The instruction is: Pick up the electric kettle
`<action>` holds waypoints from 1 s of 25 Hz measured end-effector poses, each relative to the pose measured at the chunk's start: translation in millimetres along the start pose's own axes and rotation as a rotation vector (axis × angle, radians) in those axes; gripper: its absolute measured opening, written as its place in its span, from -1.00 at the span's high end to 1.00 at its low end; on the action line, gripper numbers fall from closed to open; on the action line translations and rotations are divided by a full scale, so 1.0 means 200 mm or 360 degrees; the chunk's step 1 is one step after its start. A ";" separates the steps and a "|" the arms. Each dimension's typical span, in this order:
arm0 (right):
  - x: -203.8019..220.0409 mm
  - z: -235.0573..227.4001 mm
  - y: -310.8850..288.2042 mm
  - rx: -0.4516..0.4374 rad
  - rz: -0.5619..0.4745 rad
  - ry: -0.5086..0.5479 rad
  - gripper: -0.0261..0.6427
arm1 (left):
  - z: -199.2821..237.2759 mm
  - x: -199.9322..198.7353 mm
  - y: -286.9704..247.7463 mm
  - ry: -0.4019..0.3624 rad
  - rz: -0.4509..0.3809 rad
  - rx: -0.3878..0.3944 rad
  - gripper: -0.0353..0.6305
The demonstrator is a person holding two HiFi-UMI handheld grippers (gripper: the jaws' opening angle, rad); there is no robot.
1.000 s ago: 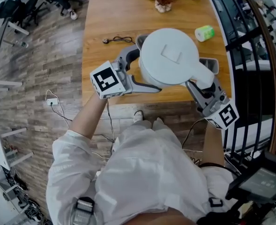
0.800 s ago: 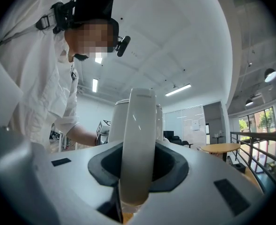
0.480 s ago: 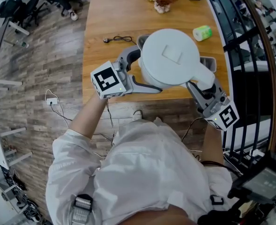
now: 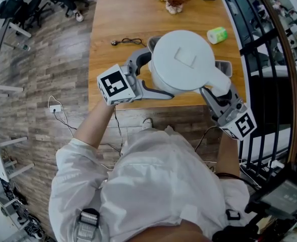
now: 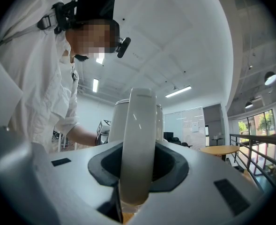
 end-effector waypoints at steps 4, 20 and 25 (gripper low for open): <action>0.00 0.00 -0.01 -0.0001 -0.0001 0.0002 0.61 | 0.01 0.00 0.01 -0.0004 0.0003 -0.0002 -0.85; 0.00 0.00 -0.03 -0.0005 0.0006 0.0001 0.61 | 0.01 0.00 0.02 -0.0010 -0.0002 -0.0004 -0.85; 0.01 0.00 -0.03 -0.0003 0.0003 -0.0004 0.61 | 0.02 0.02 0.02 -0.0001 -0.0007 -0.0005 -0.85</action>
Point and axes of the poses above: the fingertips, and each gripper's own axes: y backward along the fingers, z to its left, x out of its underside, the point moved 5 cm from there along y, backward along the fingers, and after that the axes turned 14 degrees about -x, right-handed, at the moved point
